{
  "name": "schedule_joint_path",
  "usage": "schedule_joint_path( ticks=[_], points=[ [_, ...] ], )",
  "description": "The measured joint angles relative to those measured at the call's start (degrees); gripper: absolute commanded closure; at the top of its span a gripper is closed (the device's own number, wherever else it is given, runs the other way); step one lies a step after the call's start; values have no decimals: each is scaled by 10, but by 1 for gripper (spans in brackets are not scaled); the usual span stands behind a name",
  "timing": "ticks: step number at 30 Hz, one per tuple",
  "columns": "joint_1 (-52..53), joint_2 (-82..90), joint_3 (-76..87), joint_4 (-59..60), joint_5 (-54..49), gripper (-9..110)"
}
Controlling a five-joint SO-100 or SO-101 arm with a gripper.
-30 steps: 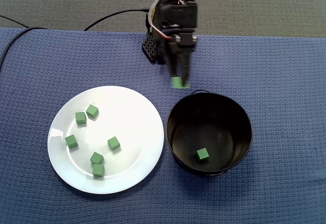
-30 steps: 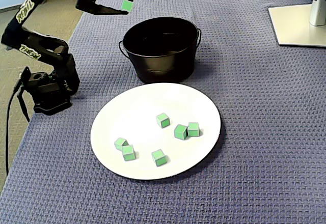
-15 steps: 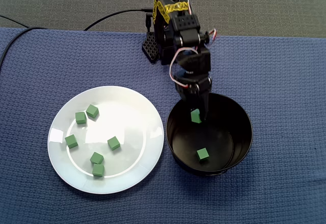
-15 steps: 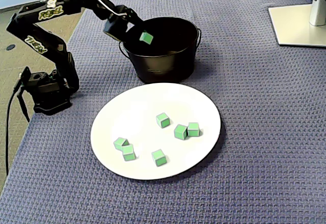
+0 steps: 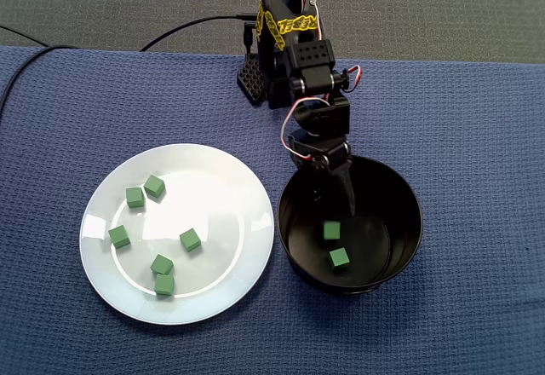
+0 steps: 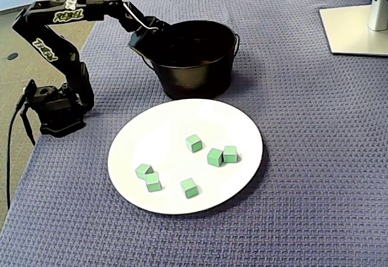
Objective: Pick up the items on the white plate and put them in the black container.
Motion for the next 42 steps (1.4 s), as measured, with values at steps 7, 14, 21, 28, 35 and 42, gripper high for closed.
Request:
schedule_joint_path(
  ticks=[7, 14, 21, 28, 35, 42],
  points=[
    [80, 49, -176, 226, -3, 66],
    [237, -3, -362, 382, -83, 69],
    [358, -148, -337, 285, -200, 69],
    [419, -322, -359, 224, -259, 72],
    [447, -501, -492, 248, -232, 72],
    [447, -531, -487, 185, -236, 72]
  ],
)
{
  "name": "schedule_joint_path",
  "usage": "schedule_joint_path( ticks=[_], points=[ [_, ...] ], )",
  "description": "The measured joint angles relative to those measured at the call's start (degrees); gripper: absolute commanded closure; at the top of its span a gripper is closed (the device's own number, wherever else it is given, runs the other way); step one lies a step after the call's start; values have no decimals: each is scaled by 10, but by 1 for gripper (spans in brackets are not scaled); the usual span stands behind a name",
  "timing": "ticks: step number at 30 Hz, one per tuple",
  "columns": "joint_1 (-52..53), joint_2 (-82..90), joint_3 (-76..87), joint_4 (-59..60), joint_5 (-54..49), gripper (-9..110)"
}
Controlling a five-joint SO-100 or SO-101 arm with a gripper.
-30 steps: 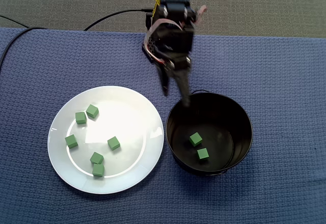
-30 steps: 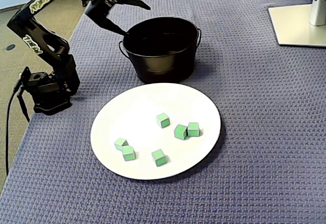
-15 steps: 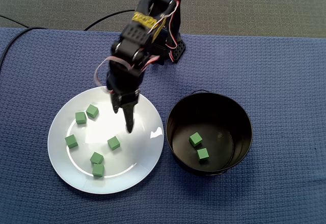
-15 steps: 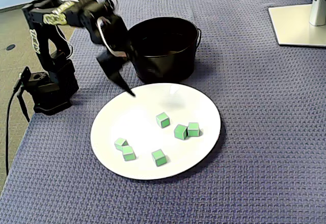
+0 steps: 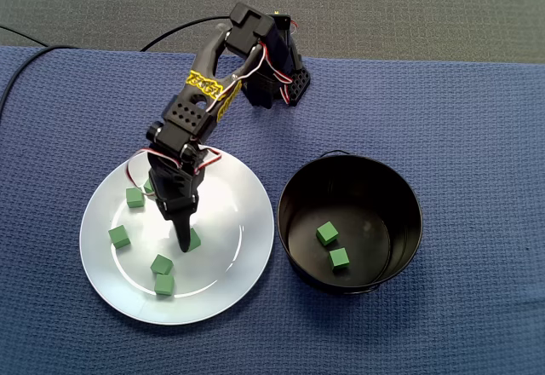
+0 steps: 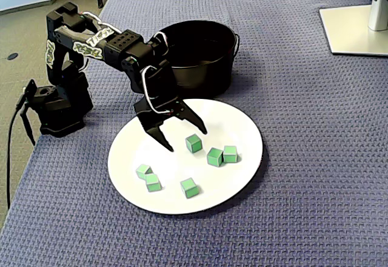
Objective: Pick up the items on the white plate and put them in the black container.
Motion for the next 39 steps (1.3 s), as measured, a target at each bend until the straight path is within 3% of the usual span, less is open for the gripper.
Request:
schedule_joint_path(
  ticks=[32, 39],
  points=[
    [-32, -75, -36, -17, 22, 88],
    [-37, -61, -11, -31, 22, 100]
  ],
)
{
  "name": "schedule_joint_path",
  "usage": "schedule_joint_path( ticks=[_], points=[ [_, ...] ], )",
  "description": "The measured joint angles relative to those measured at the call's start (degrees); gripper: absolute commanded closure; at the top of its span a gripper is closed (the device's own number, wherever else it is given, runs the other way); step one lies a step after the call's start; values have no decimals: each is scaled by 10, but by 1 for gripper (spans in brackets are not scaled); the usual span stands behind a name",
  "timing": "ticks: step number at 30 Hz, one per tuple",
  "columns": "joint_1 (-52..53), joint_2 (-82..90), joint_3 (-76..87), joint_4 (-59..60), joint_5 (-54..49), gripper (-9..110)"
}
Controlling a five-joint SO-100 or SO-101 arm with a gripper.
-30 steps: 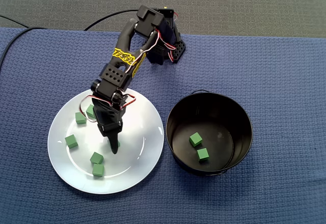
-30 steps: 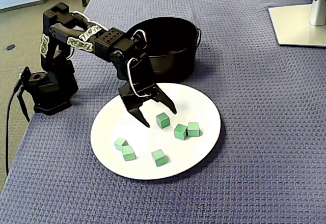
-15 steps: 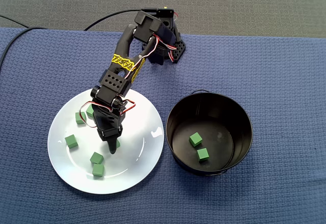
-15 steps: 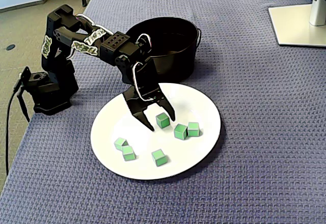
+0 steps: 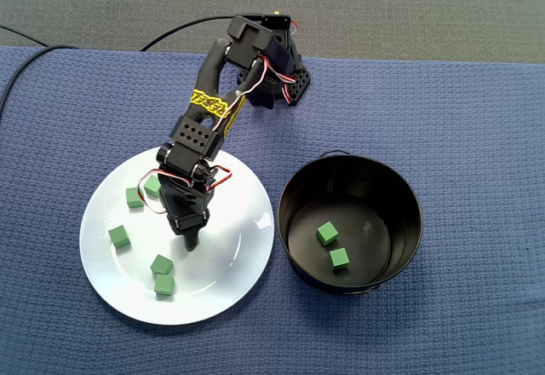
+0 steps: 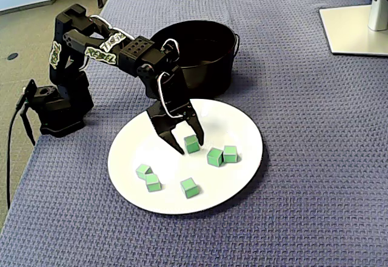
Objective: Pick up the items on the white plate and put them in the black container.
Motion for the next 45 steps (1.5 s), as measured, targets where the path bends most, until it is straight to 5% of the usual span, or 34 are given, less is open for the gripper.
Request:
schedule_joint_path(
  ticks=[12, 23, 27, 33, 45],
  points=[
    [-2, 57, 17, 1, 1, 101],
    [11, 477, 101, 24, 170, 102],
    [-75, 650, 163, 41, 254, 102],
    [-275, 766, 274, 57, 229, 102],
    [-417, 585, 432, -127, 121, 100]
  ],
)
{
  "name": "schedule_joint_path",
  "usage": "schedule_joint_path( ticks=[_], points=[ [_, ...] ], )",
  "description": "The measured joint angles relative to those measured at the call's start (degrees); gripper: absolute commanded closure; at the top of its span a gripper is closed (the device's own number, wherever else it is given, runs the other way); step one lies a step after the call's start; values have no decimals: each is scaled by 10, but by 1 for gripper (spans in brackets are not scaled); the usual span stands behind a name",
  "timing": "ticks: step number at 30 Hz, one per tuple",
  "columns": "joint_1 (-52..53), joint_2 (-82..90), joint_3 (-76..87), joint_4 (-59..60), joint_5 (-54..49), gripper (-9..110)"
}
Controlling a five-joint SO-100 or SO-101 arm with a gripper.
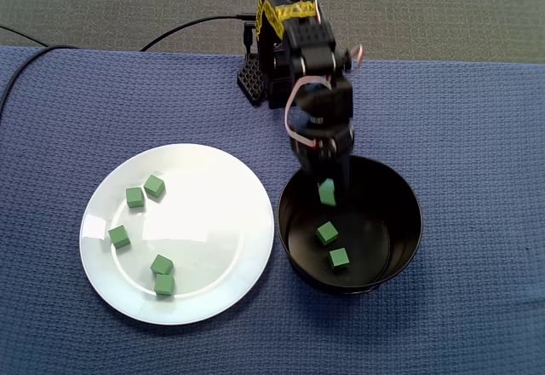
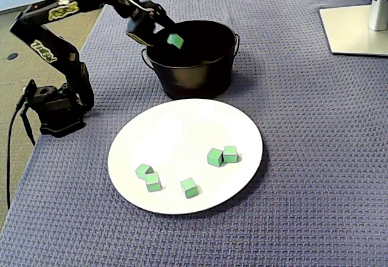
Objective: Pick up the items on the white plate and put them in the black container.
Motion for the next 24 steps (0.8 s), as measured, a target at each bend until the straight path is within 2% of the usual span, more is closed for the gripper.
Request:
schedule_joint_path(
  ticks=[4, 6, 16, 24],
  points=[
    [-7, -65, 0, -27, -4, 95],
    [-7, -83, 4, -44, -4, 85],
    [7, -92, 18, -55, -13, 75],
    [136, -34, -101, 127, -50, 75]
  ],
)
